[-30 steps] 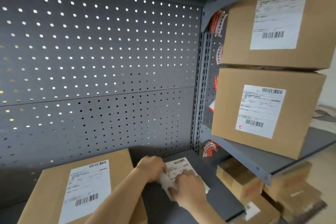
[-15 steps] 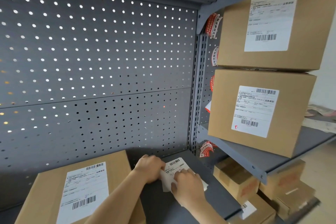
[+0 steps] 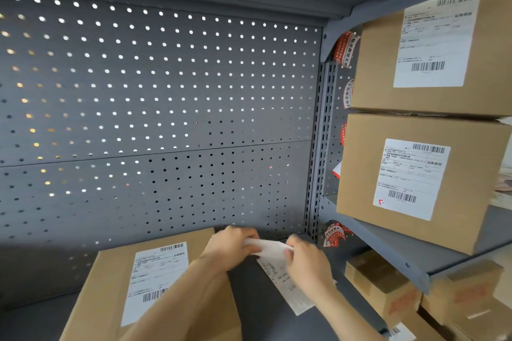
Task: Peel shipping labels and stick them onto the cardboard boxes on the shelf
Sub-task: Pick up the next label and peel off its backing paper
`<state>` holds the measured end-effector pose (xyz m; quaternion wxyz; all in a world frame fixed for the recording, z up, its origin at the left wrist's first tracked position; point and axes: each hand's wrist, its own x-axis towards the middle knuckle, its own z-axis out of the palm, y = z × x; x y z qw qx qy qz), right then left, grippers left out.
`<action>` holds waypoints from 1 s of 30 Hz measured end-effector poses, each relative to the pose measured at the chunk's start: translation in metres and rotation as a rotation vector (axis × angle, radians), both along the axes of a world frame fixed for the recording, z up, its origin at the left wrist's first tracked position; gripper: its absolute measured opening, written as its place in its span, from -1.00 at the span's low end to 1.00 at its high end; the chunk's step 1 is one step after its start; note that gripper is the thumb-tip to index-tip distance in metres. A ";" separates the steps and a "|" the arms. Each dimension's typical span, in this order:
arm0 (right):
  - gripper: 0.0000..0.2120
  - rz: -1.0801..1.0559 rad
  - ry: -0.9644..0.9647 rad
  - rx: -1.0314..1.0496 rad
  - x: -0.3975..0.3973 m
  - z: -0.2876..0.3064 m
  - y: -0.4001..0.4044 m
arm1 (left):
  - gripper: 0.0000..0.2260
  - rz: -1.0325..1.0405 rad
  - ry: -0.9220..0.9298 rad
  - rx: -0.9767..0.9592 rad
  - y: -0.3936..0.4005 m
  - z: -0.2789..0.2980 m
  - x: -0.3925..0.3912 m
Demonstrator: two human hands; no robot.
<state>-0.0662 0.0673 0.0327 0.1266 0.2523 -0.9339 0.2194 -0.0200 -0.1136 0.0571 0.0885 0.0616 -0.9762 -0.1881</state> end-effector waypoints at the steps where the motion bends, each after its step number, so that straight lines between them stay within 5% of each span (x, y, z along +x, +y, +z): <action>1: -0.82 0.021 0.008 -0.012 0.002 0.003 -0.008 | -0.84 0.036 0.012 0.020 -0.006 0.003 0.008; 9: -0.86 0.271 0.024 -0.083 0.048 0.020 -0.100 | -0.87 0.296 0.138 0.132 -0.077 0.024 0.109; 17: -0.84 0.715 -0.025 -0.083 0.169 0.026 -0.212 | -0.89 0.660 0.198 0.267 -0.136 0.023 0.291; 30: -0.87 1.391 -0.158 0.026 0.417 -0.017 -0.272 | -0.93 1.250 0.384 0.519 -0.069 -0.029 0.569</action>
